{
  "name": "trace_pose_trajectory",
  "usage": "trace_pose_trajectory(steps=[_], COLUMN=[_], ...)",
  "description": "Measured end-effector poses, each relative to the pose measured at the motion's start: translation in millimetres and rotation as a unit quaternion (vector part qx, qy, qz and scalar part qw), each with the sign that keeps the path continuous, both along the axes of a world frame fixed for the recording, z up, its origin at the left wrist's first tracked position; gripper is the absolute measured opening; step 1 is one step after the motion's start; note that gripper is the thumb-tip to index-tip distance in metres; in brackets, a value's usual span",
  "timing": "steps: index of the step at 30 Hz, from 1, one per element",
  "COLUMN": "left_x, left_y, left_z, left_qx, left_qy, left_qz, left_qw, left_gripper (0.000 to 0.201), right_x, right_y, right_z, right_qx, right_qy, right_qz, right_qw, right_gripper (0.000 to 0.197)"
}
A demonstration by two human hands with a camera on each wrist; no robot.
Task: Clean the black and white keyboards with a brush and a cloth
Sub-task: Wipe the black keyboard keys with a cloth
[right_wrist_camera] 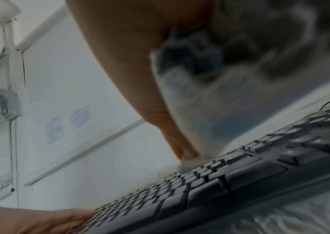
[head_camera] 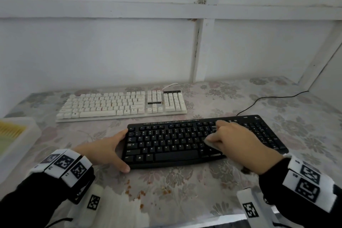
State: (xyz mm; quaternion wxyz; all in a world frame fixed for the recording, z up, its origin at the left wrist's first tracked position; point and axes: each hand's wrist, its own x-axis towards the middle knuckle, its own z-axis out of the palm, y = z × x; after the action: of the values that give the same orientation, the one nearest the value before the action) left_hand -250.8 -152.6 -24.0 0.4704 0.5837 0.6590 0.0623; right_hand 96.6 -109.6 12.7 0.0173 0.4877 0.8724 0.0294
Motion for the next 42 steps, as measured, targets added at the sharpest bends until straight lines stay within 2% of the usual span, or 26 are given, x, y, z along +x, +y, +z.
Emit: trace_pose_trajectory(steps=[2, 4, 8, 15, 21, 26, 30, 33, 37, 40, 42], left_x=[-1, -1, -1, 0, 1, -3, -3, -6, -7, -6, -7], left_y=[0, -1, -1, -2, -1, 0, 1, 2, 3, 3, 3], left_z=[-1, -2, 0, 0, 1, -4, -6, -8, -9, -10, -12], left_qx=[0.003, 0.003, 0.009, 0.013, 0.01, 0.015, 0.022, 0.024, 0.024, 0.029, 0.029], left_qy=[-0.007, -0.008, 0.002, 0.01, 0.008, 0.003, 0.008, 0.02, 0.004, -0.008, -0.021], left_qz=[-0.003, -0.004, -0.009, -0.008, -0.001, -0.008, -0.011, -0.012, -0.015, -0.014, -0.014], left_qw=[1.0, 1.0, 1.0, 1.0, 1.0, 1.0, 1.0, 0.999, 1.0, 0.999, 0.999], left_gripper=[0.158, 0.156, 0.158, 0.157, 0.159, 0.162, 0.158, 0.156, 0.156, 0.155, 0.155], right_x=[-8, -12, 6, 55, 76, 68, 68, 82, 91, 106, 116], right_y=[-7, -15, -15, -11, 0, -4, -10, -6, -4, -2, -3], right_z=[-7, -18, -31, -25, -14, -9, -20, -24, -28, -26, -23], right_qx=[-0.038, -0.055, -0.025, 0.004, -0.005, -0.018, -0.002, 0.02, 0.03, 0.032, 0.035], right_qy=[0.04, 0.035, 0.042, 0.032, -0.014, 0.086, 0.041, 0.054, 0.077, 0.095, 0.081], right_qz=[0.042, 0.066, 0.03, -0.042, -0.084, -0.063, -0.068, -0.072, -0.069, -0.079, -0.094], right_qw=[0.998, 0.996, 0.998, 0.999, 0.996, 0.994, 0.997, 0.996, 0.994, 0.992, 0.992], right_gripper=[0.035, 0.05, 0.028, 0.032, 0.029, 0.034, 0.034, 0.042, 0.032, 0.051, 0.043])
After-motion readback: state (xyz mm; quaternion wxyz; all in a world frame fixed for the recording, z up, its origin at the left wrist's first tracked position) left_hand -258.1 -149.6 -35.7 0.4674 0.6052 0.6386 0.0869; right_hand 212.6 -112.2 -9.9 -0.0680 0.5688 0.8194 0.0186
